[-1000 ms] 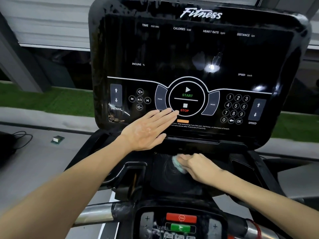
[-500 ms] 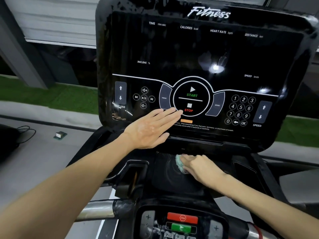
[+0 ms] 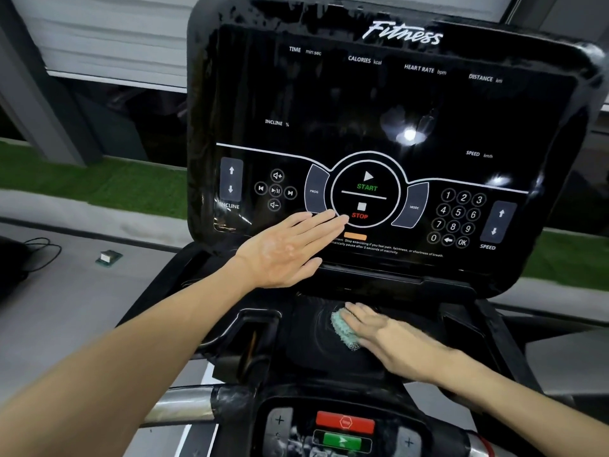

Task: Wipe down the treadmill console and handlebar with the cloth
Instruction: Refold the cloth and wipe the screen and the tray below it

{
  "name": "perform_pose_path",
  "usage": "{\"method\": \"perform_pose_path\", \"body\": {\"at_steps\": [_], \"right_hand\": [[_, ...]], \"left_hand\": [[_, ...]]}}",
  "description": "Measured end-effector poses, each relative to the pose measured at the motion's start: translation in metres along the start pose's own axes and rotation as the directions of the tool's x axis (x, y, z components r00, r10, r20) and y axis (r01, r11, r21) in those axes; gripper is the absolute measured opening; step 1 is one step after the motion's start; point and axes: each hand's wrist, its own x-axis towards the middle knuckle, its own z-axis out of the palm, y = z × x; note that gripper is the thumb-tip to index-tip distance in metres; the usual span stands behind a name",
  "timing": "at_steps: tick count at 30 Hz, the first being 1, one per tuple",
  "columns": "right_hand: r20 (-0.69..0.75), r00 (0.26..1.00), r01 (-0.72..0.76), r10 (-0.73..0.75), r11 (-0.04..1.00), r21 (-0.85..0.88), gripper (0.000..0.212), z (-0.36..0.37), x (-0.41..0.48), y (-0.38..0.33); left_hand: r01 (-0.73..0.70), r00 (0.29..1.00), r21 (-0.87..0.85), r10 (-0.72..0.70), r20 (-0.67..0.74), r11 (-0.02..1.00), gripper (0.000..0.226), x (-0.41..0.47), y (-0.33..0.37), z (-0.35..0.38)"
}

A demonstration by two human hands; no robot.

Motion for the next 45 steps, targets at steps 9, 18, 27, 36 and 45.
{"method": "perform_pose_path", "body": {"at_steps": [9, 18, 27, 36, 45], "right_hand": [[-0.089, 0.989, -0.13, 0.12, 0.985, -0.115, 0.048, 0.003, -0.005, -0.001], [-0.08, 0.989, -0.131, 0.127, 0.99, -0.051, 0.031, 0.001, 0.026, -0.008], [-0.035, 0.997, -0.065, 0.066, 0.997, 0.041, 0.047, -0.003, 0.08, -0.039], [0.097, 0.982, 0.108, -0.165, 0.895, 0.432, 0.038, -0.011, 0.058, -0.045], [0.057, 0.973, 0.175, -0.225, 0.873, 0.455, 0.027, -0.005, 0.039, -0.02]], "left_hand": [[-0.004, 1.0, -0.007, 0.004, -0.005, 1.0, 0.063, 0.0, -0.001, 0.002], [-0.01, 1.0, -0.012, 0.01, -0.006, 1.0, 0.063, 0.001, 0.0, 0.004], [-0.011, 1.0, -0.026, 0.01, -0.015, 1.0, 0.062, 0.0, 0.0, 0.001], [-0.008, 1.0, -0.019, 0.009, 0.016, 1.0, 0.063, 0.001, 0.0, 0.001], [-0.005, 1.0, -0.032, 0.005, 0.007, 0.999, 0.064, 0.001, -0.001, 0.001]]}}
